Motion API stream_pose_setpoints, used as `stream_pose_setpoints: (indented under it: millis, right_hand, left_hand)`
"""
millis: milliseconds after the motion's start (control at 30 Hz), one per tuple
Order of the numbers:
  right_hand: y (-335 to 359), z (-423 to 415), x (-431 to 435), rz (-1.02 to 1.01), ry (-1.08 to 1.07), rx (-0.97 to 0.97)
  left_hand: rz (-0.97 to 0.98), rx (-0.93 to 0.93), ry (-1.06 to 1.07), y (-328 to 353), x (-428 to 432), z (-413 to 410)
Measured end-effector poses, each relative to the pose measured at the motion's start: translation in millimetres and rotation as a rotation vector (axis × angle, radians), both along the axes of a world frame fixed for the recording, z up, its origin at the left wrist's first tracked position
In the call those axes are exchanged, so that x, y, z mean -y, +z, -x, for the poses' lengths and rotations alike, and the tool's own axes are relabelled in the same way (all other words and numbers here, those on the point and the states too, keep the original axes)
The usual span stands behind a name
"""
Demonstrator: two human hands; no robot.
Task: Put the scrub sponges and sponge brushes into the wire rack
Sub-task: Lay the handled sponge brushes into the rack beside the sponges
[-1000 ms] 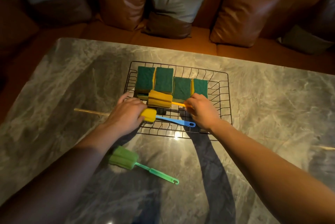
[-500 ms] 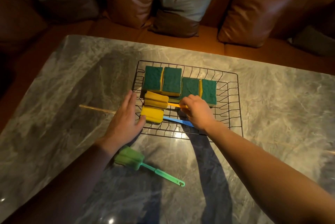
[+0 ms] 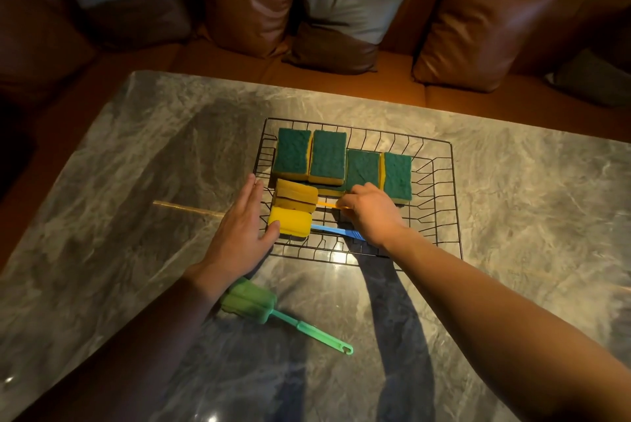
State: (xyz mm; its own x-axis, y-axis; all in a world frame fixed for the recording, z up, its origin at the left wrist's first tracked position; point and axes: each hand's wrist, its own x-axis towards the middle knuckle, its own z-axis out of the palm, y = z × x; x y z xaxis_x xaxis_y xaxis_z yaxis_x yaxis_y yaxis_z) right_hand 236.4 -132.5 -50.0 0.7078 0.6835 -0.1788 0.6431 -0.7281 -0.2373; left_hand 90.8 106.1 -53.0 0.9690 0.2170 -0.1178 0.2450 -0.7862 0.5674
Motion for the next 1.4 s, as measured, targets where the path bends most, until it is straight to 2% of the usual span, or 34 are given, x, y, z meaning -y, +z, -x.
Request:
stream_pose_setpoints:
  millis: [233, 367, 533, 667, 833, 967, 1067, 1400]
  right_hand:
    - [14, 8, 10, -0.094, -0.076, -0.070]
    - [39, 30, 28, -0.214, -0.106, -0.044]
    - [54, 90, 49, -0.361, -0.148, 0.017]
    - [46, 153, 67, -0.330, -0.144, -0.097]
    - [31, 231, 84, -0.194, -0.087, -0.345]
    - [25, 280, 82, -0.119, -0.011, -0.503]
    - [19, 304, 72, -0.093, 0.011, -0.577]
    - [7, 330, 54, 0.010, -0.029, -0.554]
  left_hand:
    - [0.040, 0.031, 0.003, 9, -5, 7]
    - [0.049, 0.155, 0.058, 22, -4, 30]
    - [-0.038, 0.282, 0.044, 21, -5, 76]
    - [-0.045, 0.161, -0.110, 11, -5, 108]
    - [-0.030, -0.119, -0.343, 1, 0, 129]
    - [0.034, -0.150, -0.258, -7, 4, 135]
    - [-0.016, -0.123, -0.217, -11, 6, 137]
    - [0.112, -0.220, -0.101, -7, 9, 151]
